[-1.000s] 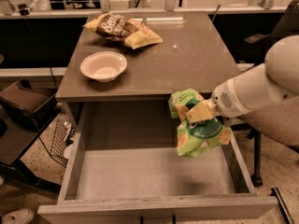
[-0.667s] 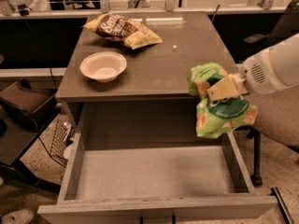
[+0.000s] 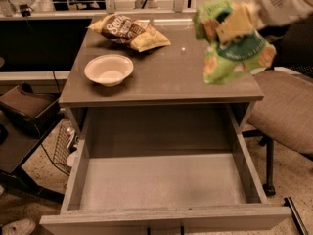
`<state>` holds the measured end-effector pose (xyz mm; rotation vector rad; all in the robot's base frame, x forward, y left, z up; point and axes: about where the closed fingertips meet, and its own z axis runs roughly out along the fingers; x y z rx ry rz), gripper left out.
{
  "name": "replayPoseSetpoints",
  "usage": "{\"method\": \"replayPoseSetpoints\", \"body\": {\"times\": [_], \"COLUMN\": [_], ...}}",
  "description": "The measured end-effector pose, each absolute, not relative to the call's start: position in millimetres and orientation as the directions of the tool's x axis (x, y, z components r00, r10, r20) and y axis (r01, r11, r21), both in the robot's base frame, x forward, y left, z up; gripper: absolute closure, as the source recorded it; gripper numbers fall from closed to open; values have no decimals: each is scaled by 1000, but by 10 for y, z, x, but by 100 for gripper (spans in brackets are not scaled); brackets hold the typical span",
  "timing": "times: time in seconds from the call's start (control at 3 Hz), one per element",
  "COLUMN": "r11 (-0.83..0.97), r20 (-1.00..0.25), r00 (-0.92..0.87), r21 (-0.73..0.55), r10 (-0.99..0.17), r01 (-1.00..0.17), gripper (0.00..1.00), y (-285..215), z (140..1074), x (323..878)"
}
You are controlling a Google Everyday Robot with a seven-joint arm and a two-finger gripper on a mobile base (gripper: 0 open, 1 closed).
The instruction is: Pick green rice chip bag from top drawer and place on counter
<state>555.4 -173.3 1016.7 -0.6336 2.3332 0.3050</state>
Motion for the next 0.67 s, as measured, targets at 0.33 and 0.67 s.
{"method": "replayPoseSetpoints", "body": {"times": [0.33,0.67], "r11": [830,822], "r20": [-706,-717], "r00": [-589,-563], "r21": [3,-25], "r10": [-394,-411], "r01": [-558,-569], "gripper": [100,100], "y": [-1411,-1170], "z": [10465,10432], "x": [6089,6652]}}
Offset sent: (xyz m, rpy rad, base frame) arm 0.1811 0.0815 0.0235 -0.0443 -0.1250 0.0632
